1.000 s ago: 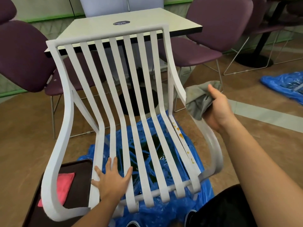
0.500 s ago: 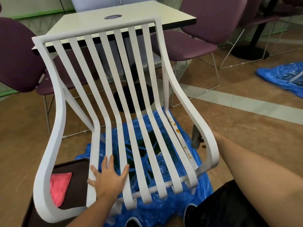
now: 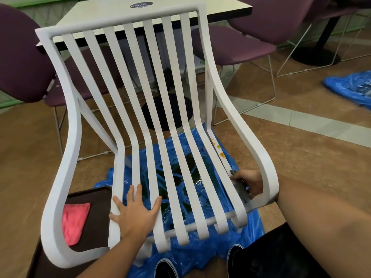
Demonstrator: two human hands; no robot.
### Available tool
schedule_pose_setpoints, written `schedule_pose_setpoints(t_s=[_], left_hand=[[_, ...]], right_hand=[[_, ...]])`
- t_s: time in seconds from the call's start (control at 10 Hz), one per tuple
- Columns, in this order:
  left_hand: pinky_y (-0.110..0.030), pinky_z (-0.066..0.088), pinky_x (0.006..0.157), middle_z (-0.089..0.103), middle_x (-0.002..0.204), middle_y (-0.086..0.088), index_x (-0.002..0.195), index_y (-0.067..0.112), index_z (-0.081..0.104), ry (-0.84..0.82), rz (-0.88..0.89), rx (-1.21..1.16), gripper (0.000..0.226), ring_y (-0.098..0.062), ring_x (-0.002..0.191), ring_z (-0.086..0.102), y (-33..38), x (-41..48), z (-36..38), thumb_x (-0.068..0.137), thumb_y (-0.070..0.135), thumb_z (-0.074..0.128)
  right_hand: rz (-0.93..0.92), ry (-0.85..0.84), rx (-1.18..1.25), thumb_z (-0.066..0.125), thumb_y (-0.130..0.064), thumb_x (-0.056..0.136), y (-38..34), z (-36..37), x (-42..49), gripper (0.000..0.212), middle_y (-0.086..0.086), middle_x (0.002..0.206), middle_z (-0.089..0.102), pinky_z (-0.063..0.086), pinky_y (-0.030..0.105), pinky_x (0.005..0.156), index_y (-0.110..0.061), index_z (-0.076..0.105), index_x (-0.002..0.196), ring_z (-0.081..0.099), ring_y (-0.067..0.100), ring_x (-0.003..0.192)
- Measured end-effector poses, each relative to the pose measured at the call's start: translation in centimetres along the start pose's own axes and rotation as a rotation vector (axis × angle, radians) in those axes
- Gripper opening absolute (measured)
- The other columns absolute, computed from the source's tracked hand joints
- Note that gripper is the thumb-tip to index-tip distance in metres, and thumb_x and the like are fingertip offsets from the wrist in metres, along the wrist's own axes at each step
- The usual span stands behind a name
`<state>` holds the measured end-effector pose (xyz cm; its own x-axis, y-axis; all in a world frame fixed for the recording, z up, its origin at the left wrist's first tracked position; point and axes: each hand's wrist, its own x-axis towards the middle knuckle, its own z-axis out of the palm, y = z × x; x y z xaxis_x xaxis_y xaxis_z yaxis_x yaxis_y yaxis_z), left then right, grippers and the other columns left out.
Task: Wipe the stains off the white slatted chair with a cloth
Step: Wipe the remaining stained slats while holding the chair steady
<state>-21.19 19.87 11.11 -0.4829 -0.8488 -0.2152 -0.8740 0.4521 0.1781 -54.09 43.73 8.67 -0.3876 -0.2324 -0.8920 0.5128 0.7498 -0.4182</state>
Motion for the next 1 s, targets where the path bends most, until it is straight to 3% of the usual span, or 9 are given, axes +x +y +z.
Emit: schedule_pose_setpoints(t_s=[0.1,0.3,0.4,0.5,0.6,0.7,0.8,0.9,1.0], left_hand=[[-0.072,0.018,0.112,0.008,0.169,0.011,0.160,0.041,0.011,0.002,0.002,-0.001,0.095,-0.041,0.154,-0.006,-0.1,0.0,0.0,0.081,0.091,0.025],[-0.073,0.017,0.112,0.007,0.169,0.011,0.160,0.041,0.008,-0.008,0.003,0.006,0.096,-0.041,0.153,-0.006,-0.2,0.1,0.1,0.080,0.092,0.021],[-0.074,0.011,0.113,0.007,0.170,0.009,0.160,0.042,0.009,0.010,0.038,0.024,0.090,-0.036,0.155,-0.008,-0.2,0.0,0.2,0.083,0.090,0.019],[-0.071,0.007,0.115,0.016,0.168,0.013,0.159,0.048,0.010,0.028,0.181,0.064,0.073,-0.028,0.156,-0.004,-0.1,0.0,0.2,0.093,0.079,0.015],[-0.067,0.009,0.115,0.039,0.156,0.016,0.158,0.052,0.010,-0.026,0.201,0.039,0.066,-0.028,0.145,0.033,-0.1,-0.2,-0.1,0.096,0.075,0.016],[-0.066,0.009,0.116,0.047,0.149,0.015,0.156,0.053,0.018,-0.038,0.165,0.016,0.064,-0.027,0.134,0.047,0.3,-0.1,-0.5,0.095,0.074,0.022],[-0.068,0.006,0.117,0.046,0.150,0.009,0.149,0.050,0.033,-0.060,0.057,-0.073,0.059,-0.033,0.134,0.046,2.0,0.8,-1.2,0.094,0.070,0.036],[-0.074,0.001,0.114,0.036,0.157,0.007,0.150,0.049,0.028,-0.092,-0.024,-0.089,0.062,-0.041,0.140,0.035,4.0,1.2,-1.1,0.093,0.072,0.034],[-0.077,-0.002,0.111,0.020,0.166,0.009,0.157,0.051,0.006,-0.078,-0.025,-0.005,0.071,-0.043,0.150,0.017,4.5,0.8,-0.3,0.092,0.077,0.020]], right_hand=[[-0.035,-0.027,-0.046,0.066,-0.013,0.071,-0.8,0.3,-2.2,0.039,0.023,0.106,0.064,0.059,0.044,0.072,0.000,0.064,0.107,0.065,0.037,0.094],[-0.122,-0.026,-0.279,0.069,-0.012,0.084,-0.2,-0.9,0.4,0.029,0.019,0.102,0.068,0.061,0.037,0.063,-0.001,0.065,0.110,0.071,0.030,0.087],[-0.178,0.001,-0.410,0.068,-0.016,0.091,0.0,-0.8,0.7,0.016,0.009,0.093,0.070,0.058,0.029,0.056,-0.009,0.066,0.105,0.072,0.019,0.069],[-0.136,-0.027,-0.514,0.067,-0.032,0.093,-0.2,-0.8,0.9,0.029,0.007,0.107,0.071,0.063,0.038,0.075,-0.014,0.067,0.116,0.073,0.022,0.090],[-0.117,-0.038,-0.619,0.060,-0.040,0.097,-0.4,-0.3,1.6,0.042,0.010,0.118,0.068,0.059,0.042,0.088,-0.008,0.062,0.125,0.069,0.026,0.103],[-0.103,-0.028,-0.599,0.054,-0.042,0.101,-0.5,-0.1,1.7,0.048,0.011,0.121,0.066,0.059,0.039,0.088,-0.005,0.058,0.130,0.067,0.027,0.107],[-0.082,-0.010,-0.543,0.049,-0.044,0.102,-0.2,0.1,2.4,0.050,0.013,0.123,0.065,0.058,0.041,0.090,-0.004,0.056,0.132,0.066,0.028,0.108],[-0.062,0.008,-0.449,0.044,-0.045,0.104,0.1,0.6,3.2,0.049,0.015,0.123,0.064,0.058,0.045,0.088,-0.005,0.055,0.131,0.064,0.030,0.109],[-0.062,0.005,-0.444,0.039,-0.047,0.104,-0.3,0.8,3.7,0.050,0.012,0.120,0.065,0.060,0.036,0.073,-0.008,0.055,0.130,0.065,0.028,0.107]])
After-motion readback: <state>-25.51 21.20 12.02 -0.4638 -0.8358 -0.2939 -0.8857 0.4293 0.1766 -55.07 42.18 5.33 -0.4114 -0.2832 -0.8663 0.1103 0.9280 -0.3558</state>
